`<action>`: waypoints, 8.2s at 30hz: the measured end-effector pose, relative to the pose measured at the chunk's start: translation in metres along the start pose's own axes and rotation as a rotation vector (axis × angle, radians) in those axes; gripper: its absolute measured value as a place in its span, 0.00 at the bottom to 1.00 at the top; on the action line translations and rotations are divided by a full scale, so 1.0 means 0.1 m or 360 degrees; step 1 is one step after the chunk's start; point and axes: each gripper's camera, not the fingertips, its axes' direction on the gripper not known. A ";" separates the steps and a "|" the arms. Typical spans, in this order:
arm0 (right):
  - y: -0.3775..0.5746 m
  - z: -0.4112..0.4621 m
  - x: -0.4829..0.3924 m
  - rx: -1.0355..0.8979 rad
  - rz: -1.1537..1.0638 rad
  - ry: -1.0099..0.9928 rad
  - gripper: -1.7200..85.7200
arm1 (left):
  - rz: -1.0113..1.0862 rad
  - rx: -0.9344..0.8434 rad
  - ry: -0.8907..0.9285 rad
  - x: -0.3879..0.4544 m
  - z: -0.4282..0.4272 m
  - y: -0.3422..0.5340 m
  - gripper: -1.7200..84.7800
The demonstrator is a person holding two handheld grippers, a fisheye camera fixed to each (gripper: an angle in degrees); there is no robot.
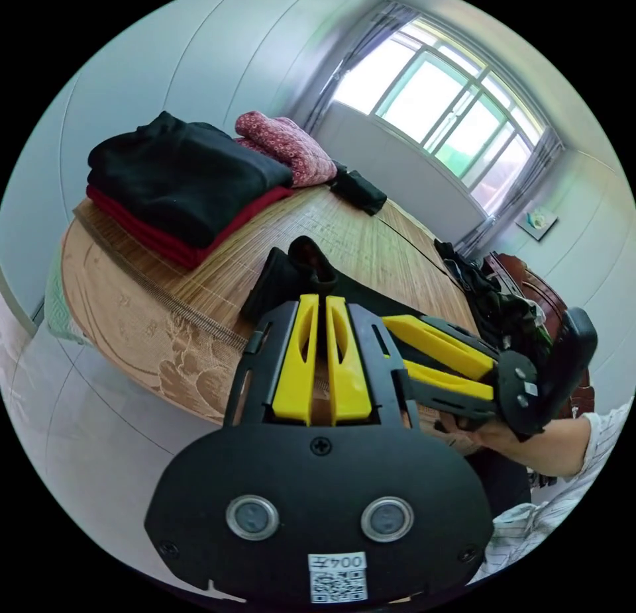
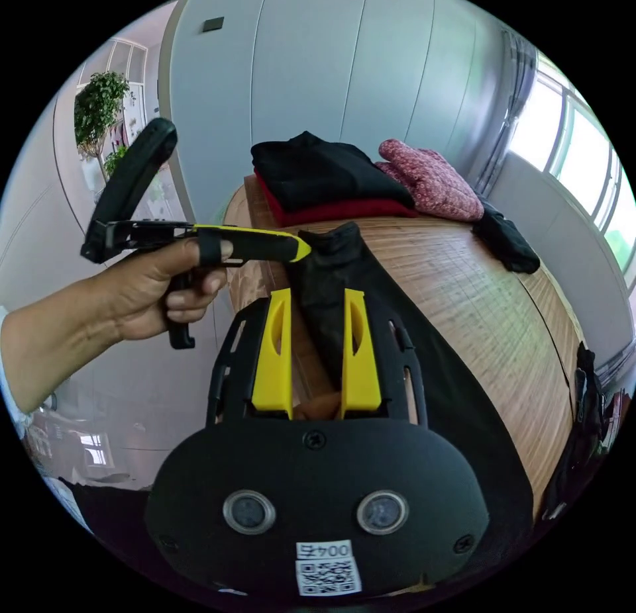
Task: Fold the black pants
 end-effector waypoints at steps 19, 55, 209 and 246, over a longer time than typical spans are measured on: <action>-0.23 0.31 0.12 0.0141 0.0204 0.0065 0.07 | -0.0448 -0.0339 0.0941 -1.87 0.10 -0.47 0.22; 1.73 -2.83 2.37 -0.0121 0.0880 0.0062 0.08 | 0.0161 -0.0816 -0.0034 -6.32 0.31 1.96 0.06; 5.43 -7.29 4.86 0.0529 0.2084 -0.0335 0.01 | -0.1126 0.0064 0.0638 -3.54 -4.34 -2.12 0.18; 0.74 -2.58 2.48 -0.0243 0.0736 0.0019 0.02 | -0.0945 0.0127 0.0457 -4.11 -2.13 -0.36 0.05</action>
